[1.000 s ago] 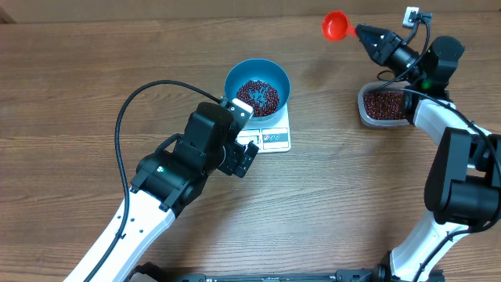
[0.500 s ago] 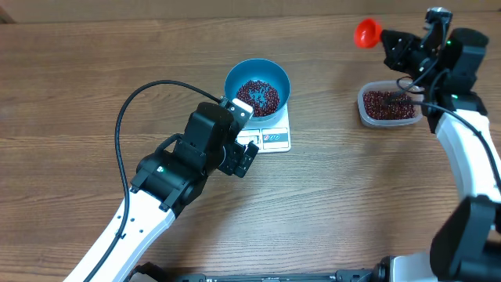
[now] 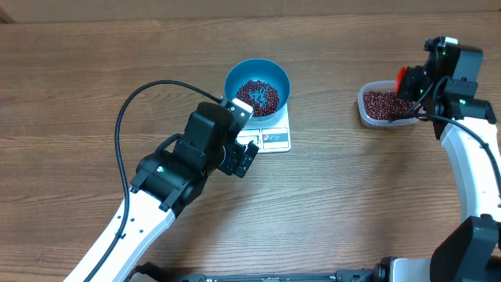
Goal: Scoop item into bowl and weigh 150g on scale
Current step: 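Move the empty scoop with the right gripper back to the bean tub, then dip the red scoop into the beans again with the right gripper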
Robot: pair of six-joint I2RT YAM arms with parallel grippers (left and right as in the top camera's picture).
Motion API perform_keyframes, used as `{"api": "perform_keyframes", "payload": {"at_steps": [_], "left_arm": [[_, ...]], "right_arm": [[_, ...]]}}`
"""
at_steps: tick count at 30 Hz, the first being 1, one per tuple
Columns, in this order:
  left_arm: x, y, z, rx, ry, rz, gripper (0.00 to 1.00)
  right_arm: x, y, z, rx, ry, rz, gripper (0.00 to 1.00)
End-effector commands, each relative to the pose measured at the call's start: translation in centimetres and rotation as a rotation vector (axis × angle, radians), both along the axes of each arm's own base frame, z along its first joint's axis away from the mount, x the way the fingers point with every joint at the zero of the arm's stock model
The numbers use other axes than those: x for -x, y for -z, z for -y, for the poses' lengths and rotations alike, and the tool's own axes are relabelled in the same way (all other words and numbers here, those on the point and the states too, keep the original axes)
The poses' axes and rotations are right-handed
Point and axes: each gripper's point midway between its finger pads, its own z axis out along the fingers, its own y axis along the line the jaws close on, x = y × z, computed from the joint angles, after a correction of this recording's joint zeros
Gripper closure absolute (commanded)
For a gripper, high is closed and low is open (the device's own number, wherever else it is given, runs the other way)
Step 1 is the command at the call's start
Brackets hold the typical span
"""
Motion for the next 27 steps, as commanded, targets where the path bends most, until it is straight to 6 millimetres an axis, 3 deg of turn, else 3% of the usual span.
{"api": "perform_keyframes", "payload": {"at_steps": [1,10,16,27], "left_arm": [[0.1,-0.2,0.0,0.021,-0.006,0.0,0.01],[0.1,-0.2,0.0,0.021,-0.006,0.0,0.01],[0.1,-0.2,0.0,0.021,-0.006,0.0,0.0],[0.1,-0.2,0.0,0.021,-0.006,0.0,0.0]], "right_arm": [[1.4,-0.6,1.6,0.141,0.008,-0.049,0.96],[2.6,0.6,1.3,0.065,0.061,-0.104,0.96],[2.6,0.9,-0.9,-0.033,-0.02,-0.104,0.96],[2.4,0.8,-0.8,-0.027,-0.023,-0.097,0.96]]}}
